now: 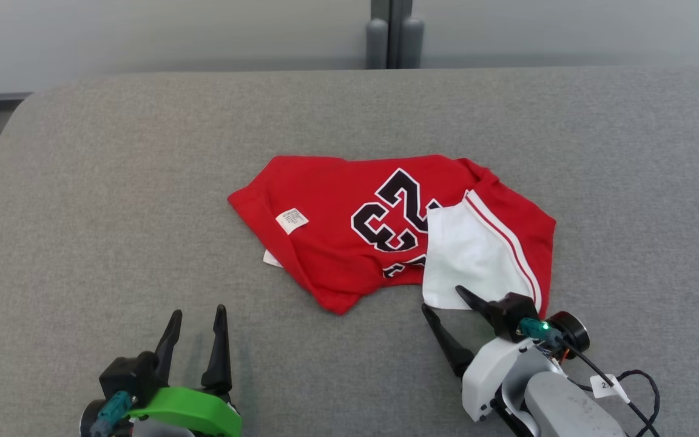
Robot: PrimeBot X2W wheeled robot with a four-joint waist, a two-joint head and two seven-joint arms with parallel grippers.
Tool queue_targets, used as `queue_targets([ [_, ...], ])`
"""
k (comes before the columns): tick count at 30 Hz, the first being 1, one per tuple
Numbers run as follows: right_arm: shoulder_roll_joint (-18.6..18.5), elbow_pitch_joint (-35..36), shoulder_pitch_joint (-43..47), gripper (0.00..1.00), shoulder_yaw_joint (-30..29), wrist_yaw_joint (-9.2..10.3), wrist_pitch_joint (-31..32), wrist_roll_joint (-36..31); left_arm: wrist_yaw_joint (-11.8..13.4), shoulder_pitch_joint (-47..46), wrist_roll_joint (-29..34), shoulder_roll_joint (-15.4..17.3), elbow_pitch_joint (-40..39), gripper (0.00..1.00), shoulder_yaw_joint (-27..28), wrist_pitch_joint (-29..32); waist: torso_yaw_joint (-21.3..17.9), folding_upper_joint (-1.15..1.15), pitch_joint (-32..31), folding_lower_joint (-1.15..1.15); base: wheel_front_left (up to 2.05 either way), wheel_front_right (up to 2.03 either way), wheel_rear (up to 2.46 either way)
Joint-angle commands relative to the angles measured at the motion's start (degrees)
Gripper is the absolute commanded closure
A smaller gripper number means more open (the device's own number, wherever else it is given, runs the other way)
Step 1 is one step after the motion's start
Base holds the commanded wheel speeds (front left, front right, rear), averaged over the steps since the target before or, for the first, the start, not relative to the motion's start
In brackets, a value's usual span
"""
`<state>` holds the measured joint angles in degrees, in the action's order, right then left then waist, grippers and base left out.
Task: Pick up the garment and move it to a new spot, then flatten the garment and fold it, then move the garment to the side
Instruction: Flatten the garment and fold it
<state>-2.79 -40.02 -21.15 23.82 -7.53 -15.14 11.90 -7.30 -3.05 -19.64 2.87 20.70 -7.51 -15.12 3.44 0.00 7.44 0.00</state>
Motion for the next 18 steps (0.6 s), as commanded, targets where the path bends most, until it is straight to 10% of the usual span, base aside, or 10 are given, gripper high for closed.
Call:
queue_targets([
  [1,-0.29,-1.82,-1.04,0.0,0.23,0.09,0.0,-0.51,-0.2,-1.28,-0.36,0.13,0.04,0.0,0.09,-0.02,2.8,0.0,3.02,0.0,0.0,0.0,0.0],
  [3,-0.29,-4.52,-1.95,0.0,0.51,0.08,0.01,-0.73,-0.22,-1.7,-0.41,0.13,0.22,0.0,0.19,-0.01,3.17,0.0,3.65,0.0,0.0,0.0,0.0],
  [5,-0.29,-6.91,-2.39,0.56,1.2,0.08,0.21,-0.34,-0.23,-2.05,-0.27,0.13,0.48,0.0,0.2,-0.01,3.37,0.0,3.97,0.0,0.0,0.0,0.0],
  [6,-0.29,-7.85,-2.29,1.0,1.83,0.08,0.36,0.4,-0.24,-2.32,-0.33,0.13,0.6,0.0,0.27,-0.01,3.4,0.0,4.11,0.0,0.0,0.0,0.0],
  [18,-0.85,8.66,0.76,1.0,-7.44,0.07,0.0,-0.09,-0.24,-0.23,-0.83,0.13,1.83,0.0,0.4,-0.01,-0.24,0.0,-0.17,0.0,0.0,0.0,0.0],
])
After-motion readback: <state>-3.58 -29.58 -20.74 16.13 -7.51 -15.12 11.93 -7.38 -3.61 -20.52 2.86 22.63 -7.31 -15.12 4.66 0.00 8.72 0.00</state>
